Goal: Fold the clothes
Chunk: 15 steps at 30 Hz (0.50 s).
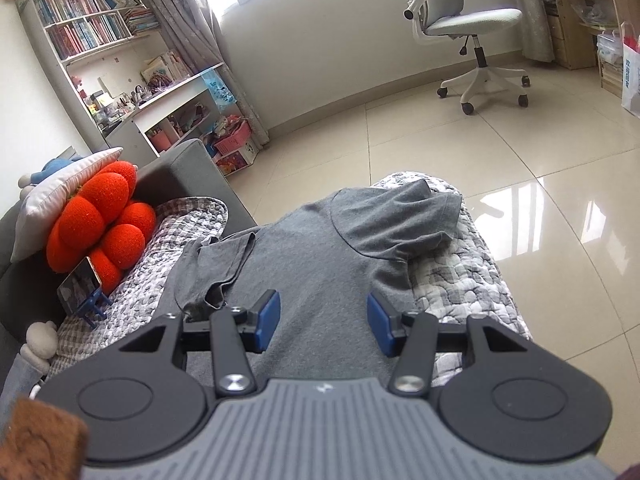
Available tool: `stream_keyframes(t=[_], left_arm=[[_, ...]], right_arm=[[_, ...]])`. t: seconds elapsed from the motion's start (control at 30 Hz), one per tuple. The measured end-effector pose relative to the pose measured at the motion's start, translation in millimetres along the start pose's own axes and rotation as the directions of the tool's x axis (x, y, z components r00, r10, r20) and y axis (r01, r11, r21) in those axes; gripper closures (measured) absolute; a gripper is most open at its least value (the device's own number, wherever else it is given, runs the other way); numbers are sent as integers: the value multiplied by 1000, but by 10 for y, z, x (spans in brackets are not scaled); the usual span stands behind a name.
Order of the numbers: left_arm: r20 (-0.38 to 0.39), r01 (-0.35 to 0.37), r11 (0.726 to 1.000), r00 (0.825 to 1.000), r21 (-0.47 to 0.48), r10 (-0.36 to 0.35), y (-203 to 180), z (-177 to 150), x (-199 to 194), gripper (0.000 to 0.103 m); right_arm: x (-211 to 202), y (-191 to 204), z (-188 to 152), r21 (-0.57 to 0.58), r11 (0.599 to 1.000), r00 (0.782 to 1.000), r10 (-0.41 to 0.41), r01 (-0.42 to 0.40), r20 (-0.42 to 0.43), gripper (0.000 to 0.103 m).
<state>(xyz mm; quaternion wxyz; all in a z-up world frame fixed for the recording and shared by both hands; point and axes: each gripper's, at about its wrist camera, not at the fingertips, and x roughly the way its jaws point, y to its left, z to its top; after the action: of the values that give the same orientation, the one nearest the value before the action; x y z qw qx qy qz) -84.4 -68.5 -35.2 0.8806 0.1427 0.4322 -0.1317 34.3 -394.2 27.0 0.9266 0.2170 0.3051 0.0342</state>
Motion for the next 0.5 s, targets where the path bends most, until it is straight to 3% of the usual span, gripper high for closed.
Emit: stream_keyframes(t=[0.17,0.37,0.5], left_arm=[[-51,-2,1000,999,-29,1,-26,-28,-52,75],[-117,-15,1000,993,12,17,-158,-26,-141,75],[-120,15,998,993,-56,-22,-52,178,-192,66]], right_arm=[[-31,-48,16,36,999,1000,-2,2,15,50],[-132,-105,-22,54,998,1000,7,-8,19,49],[-249,-155,-72,60,998,1000,8,-9,14,48]])
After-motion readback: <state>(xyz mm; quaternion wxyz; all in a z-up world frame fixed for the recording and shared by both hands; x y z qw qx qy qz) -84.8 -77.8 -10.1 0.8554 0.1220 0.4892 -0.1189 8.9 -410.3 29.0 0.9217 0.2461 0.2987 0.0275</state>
